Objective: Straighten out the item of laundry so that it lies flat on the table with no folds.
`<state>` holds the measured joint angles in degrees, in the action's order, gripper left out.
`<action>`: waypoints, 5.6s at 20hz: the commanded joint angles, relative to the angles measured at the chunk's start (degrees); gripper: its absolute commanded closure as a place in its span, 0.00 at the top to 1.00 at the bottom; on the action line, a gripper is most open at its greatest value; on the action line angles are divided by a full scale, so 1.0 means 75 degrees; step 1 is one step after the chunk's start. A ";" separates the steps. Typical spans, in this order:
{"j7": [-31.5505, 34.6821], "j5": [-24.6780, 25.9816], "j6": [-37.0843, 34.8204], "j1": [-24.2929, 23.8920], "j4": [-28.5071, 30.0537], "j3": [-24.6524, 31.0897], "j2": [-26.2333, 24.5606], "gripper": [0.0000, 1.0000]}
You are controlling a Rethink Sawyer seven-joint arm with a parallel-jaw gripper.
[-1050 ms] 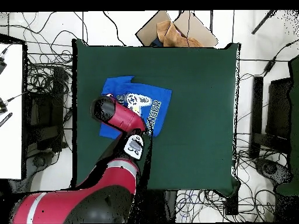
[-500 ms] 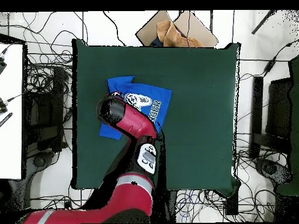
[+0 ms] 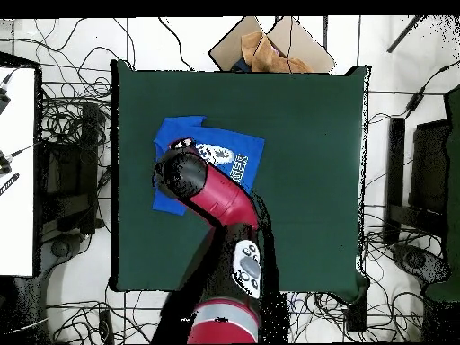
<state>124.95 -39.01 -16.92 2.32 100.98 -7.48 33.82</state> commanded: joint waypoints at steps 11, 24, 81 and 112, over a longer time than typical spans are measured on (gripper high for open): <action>0.0267 0.2050 0.1235 -0.0379 -0.0362 -0.0811 -0.2173 1.00; 0.0469 0.3528 0.1541 -0.1849 0.1340 0.0150 -0.1411 1.00; 0.1081 0.5326 -0.0200 -0.2123 0.0332 0.0474 -0.0050 1.00; 0.1542 0.4660 -0.0081 -0.1725 0.0450 0.0586 -0.0359 1.00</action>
<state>124.95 -0.78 -18.11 -13.15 102.37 -4.11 36.88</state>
